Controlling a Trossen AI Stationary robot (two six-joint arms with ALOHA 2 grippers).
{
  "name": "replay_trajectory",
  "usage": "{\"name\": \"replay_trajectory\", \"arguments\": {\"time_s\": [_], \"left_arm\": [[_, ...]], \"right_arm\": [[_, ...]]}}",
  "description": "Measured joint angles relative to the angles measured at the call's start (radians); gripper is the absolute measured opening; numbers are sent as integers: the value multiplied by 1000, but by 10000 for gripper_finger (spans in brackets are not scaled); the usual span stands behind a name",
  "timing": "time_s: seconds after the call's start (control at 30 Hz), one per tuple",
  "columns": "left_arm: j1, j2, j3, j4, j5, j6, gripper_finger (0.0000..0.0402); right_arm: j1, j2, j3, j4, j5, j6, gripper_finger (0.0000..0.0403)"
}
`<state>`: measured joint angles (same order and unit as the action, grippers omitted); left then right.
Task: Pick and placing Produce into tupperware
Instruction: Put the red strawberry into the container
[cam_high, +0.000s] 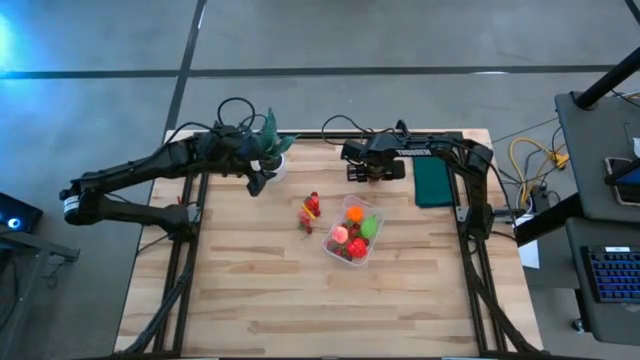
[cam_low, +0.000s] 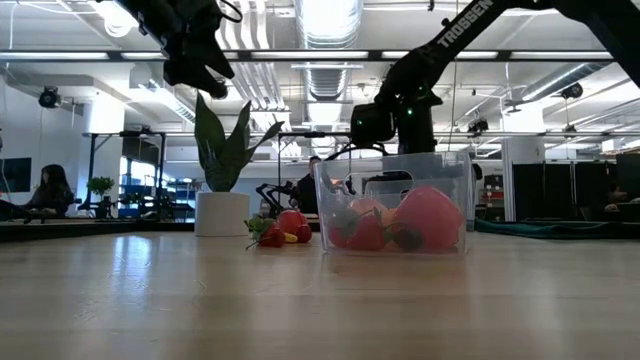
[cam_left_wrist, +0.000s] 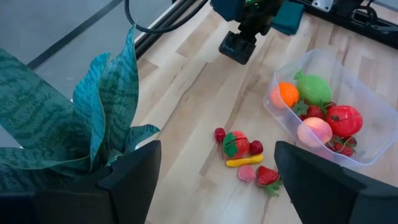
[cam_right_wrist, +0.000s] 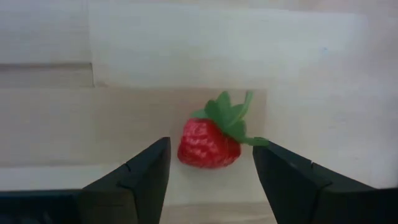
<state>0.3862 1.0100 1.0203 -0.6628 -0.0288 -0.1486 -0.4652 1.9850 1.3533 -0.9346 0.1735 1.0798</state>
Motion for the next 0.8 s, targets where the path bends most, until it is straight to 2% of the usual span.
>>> {"name": "replay_trajectory", "arguments": {"time_s": [0.43,0.8], "left_arm": [[0,1,0,0,-1,0,299],[0,1,0,1,-3,6,299]], "right_arm": [[-5,0,0,1,3,-26,155],[-4,5,0,0,11,-53,145]]}}
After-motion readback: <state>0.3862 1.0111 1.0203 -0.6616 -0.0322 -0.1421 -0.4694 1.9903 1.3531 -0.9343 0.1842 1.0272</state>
